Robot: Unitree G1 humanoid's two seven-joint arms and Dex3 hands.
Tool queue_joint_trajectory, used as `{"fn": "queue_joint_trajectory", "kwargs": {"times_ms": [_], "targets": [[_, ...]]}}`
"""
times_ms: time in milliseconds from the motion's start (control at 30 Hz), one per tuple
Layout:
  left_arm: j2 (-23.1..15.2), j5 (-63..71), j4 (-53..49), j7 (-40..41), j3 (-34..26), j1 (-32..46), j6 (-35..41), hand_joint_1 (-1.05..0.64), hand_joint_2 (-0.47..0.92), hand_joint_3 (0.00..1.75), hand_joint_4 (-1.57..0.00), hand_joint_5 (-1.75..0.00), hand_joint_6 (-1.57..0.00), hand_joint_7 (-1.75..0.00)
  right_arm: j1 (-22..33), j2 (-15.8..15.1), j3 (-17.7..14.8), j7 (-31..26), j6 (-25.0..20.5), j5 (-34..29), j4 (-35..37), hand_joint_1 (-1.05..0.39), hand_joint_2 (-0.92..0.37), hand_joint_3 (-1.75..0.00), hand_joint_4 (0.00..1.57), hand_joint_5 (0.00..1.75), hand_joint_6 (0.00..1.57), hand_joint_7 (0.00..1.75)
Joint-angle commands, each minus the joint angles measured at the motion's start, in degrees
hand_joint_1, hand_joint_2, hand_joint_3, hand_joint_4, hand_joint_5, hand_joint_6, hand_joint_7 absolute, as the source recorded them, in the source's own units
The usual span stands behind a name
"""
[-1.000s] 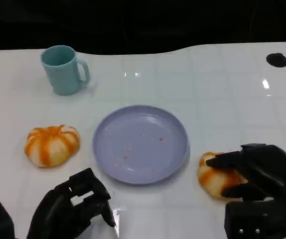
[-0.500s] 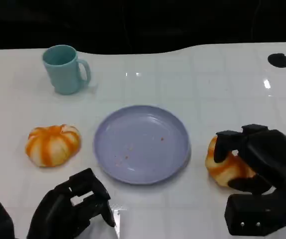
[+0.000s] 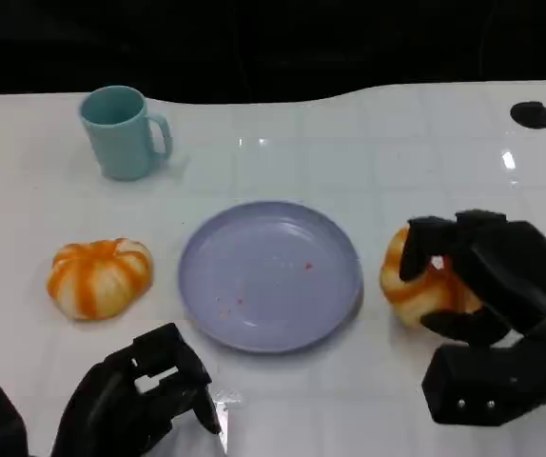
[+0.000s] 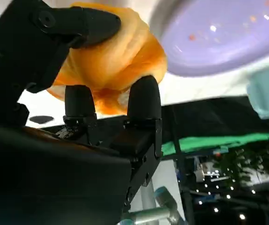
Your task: Grasp the bread from the table and place it into the plate.
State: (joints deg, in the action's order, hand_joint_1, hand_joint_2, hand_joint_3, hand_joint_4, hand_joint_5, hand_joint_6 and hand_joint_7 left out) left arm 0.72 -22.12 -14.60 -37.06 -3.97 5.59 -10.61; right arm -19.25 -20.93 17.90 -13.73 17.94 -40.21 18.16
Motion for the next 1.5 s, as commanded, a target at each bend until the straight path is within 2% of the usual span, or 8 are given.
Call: {"fn": "queue_joint_trajectory", "kwargs": {"times_ms": [33, 200, 500, 900, 1000, 1067, 1233, 1500], "targets": [[-0.44, 0.21, 0.36, 0.78, -0.01, 0.26, -0.02, -0.93, 0.84, 0.00, -0.69, -1.73, -0.78, -1.24, -2.91, 1.13, -0.89, 1.32, 0.45, 2.27, -1.96, -0.07, -0.24, -1.30, 0.97, 1.75, 0.81, 1.57], [-0.61, 0.43, -0.04, 0.29, 0.02, 0.20, -0.84, -0.93, 0.86, 0.00, -0.69, -1.75, -0.77, -1.28, -5.55, 3.26, 0.18, 1.81, 0.26, 2.13, -1.39, -0.07, -0.21, -1.26, 1.01, 1.75, 0.87, 1.45], [-0.35, -0.01, 0.18, 0.30, 0.07, 0.36, -0.39, -0.93, 0.84, 0.00, -0.69, -1.74, -0.79, -1.22, -10.34, 7.90, 2.34, 3.81, 0.70, 2.52, 1.96, -0.12, -0.24, -1.37, 1.00, 1.75, 0.80, 1.64], [-0.20, 0.17, 0.16, 0.16, 0.37, 0.66, -0.87, -0.92, 0.84, 0.00, -0.69, -1.75, -0.78, -1.24, -17.61, 14.03, 5.98, 3.85, 6.38, 3.79, 19.58, -0.10, -0.25, -1.32, 0.98, 1.75, 0.78, 1.63], [-0.13, 0.14, 0.23, 0.28, 0.42, 0.74, -0.86, -0.93, 0.84, 0.00, -0.69, -1.75, -0.78, -1.24, -18.52, 14.93, 6.05, 5.46, 6.54, 5.00, 22.68, -0.12, -0.31, -1.33, 0.93, 1.75, 0.83, 1.43], [-0.09, -0.16, 0.28, 0.16, 0.40, 0.73, -0.51, -0.92, 0.84, 0.00, -0.69, -1.75, -0.78, -1.25, -18.80, 15.44, 5.89, 7.47, 5.87, 6.09, 23.73, -0.15, -0.42, -1.18, 0.84, 1.69, 0.89, 0.93], [-0.24, 0.42, 0.26, 0.44, 0.56, 0.65, -0.84, -0.94, 0.84, 0.00, -0.69, -1.75, -0.78, -1.27, -19.03, 14.31, 7.60, 11.62, 6.19, 5.35, 23.91, -0.38, -0.85, -0.36, 0.38, 0.70, 0.62, 0.12], [-0.11, 0.09, 0.15, 0.31, 0.51, 0.58, -0.76, -0.92, 0.84, 0.00, -0.69, -1.75, -0.77, -1.27, -18.17, 12.39, 9.03, 14.85, 7.04, 5.18, 20.95, -0.63, -0.92, -0.28, 0.01, 0.38, 0.31, 0.00]]}}
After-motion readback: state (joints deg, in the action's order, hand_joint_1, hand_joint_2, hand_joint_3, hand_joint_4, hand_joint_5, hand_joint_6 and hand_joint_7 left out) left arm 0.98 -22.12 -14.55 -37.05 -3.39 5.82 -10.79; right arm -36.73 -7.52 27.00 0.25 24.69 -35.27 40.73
